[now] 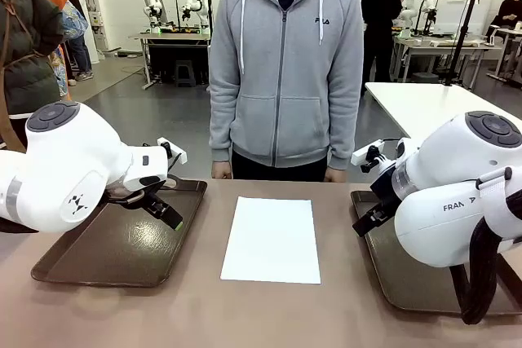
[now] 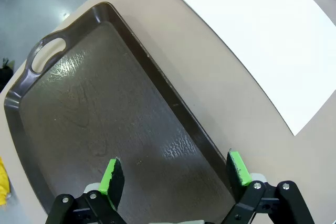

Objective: Sort the A4 documents.
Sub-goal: Receive the A4 Paper.

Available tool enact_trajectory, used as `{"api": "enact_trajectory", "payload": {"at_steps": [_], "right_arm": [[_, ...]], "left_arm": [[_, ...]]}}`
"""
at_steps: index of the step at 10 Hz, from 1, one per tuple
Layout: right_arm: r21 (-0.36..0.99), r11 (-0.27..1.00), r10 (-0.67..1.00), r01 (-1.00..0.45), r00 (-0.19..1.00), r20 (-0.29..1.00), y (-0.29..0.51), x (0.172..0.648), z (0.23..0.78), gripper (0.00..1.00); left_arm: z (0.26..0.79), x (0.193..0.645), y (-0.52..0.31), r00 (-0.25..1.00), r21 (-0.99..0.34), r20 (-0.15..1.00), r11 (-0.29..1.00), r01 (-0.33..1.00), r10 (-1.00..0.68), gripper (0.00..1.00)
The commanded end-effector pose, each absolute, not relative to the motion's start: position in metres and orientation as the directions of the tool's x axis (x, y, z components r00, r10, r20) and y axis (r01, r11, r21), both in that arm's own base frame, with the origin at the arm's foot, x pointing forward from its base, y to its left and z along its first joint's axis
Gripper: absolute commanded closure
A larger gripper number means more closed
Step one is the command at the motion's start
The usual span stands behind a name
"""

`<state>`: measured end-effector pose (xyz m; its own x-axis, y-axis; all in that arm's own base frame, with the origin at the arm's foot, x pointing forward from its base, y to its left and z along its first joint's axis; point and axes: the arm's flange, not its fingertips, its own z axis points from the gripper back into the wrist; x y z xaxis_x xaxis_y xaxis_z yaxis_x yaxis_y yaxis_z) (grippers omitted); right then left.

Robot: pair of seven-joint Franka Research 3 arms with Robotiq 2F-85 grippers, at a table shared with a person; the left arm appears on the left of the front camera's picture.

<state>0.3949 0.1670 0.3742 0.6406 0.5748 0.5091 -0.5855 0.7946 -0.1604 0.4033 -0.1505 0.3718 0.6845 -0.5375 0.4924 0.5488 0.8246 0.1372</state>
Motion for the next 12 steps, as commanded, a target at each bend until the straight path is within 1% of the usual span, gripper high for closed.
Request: {"api": "enact_trajectory", "payload": {"at_steps": [1,11,12], "right_arm": [[-0.160,0.795,0.574,-0.585,0.641,0.509,0.167,0.395,0.374,0.00],[-0.160,0.795,0.575,-0.586,0.641,0.509,0.167,0.395,0.374,0.00],[-0.053,0.783,0.532,-0.620,0.622,0.575,0.146,0.383,0.392,0.00]], "left_arm": [[0.372,0.403,-0.150,0.685,0.137,0.493,0.825,0.548,-0.537,0.00],[0.372,0.403,-0.151,0.684,0.138,0.492,0.824,0.549,-0.538,0.00],[0.392,0.399,-0.131,0.708,0.124,0.512,0.857,0.500,-0.488,0.00]]}}
